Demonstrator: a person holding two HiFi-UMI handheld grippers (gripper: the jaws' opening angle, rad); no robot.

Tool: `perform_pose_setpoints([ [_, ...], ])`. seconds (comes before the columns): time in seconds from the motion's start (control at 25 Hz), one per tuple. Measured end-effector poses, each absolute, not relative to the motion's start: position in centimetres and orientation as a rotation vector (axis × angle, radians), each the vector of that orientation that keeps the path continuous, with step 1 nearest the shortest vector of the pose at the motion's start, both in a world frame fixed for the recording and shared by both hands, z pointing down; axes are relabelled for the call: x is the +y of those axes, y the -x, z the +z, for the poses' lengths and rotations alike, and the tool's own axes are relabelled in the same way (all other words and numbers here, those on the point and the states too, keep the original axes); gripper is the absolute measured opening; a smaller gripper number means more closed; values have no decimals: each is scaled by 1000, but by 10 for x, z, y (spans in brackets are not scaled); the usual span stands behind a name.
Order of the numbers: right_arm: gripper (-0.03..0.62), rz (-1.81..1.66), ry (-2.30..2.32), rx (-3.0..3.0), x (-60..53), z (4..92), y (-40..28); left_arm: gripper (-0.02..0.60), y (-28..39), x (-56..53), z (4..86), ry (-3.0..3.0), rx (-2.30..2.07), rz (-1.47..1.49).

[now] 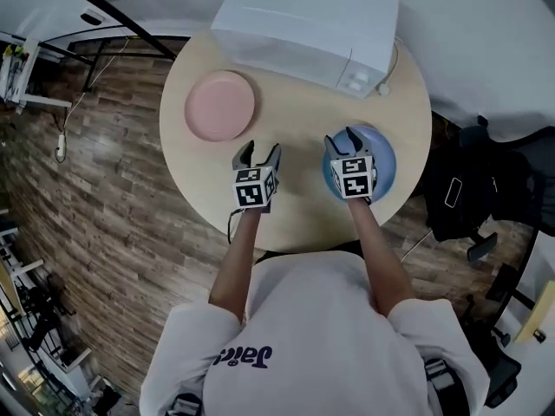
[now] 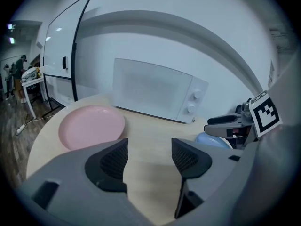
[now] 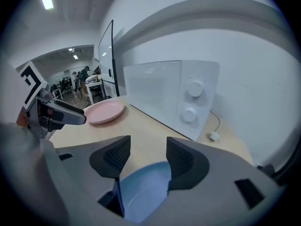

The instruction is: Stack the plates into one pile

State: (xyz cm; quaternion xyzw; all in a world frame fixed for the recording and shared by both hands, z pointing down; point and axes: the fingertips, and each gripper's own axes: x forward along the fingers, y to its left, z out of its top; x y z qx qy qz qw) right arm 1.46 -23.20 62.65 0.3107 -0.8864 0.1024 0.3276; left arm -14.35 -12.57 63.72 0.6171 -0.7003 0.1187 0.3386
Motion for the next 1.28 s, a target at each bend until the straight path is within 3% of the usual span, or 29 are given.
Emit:
perform_pose_setpoints([
  [0.68, 244, 202, -387, -2420, -225, 640, 207, 287, 326, -47, 667, -1278, -2010, 135],
  [1.28, 228, 482, -339, -2305, -243, 720, 276, 284, 411, -57, 723, -1088, -1959, -51],
])
